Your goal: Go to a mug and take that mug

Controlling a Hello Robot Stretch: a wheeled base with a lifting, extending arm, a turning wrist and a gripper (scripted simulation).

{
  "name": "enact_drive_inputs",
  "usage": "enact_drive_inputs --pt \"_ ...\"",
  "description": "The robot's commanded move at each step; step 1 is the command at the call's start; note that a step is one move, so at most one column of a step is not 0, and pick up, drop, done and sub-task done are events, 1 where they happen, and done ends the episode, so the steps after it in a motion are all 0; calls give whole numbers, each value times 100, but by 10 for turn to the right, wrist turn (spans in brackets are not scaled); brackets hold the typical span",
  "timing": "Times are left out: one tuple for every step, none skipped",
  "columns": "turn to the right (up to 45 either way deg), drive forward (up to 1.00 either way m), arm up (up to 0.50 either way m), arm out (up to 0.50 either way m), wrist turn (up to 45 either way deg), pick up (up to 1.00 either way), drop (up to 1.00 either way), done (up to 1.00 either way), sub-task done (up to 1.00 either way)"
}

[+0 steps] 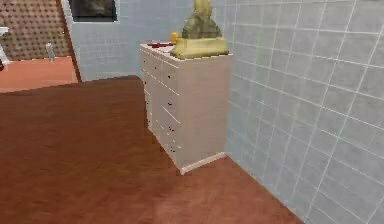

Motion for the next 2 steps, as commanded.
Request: enact_drive_inputs --pt "-450 0 0 0 0 0 0 0 0" --pt "-450 0 0 0 0 0 0 0 0"
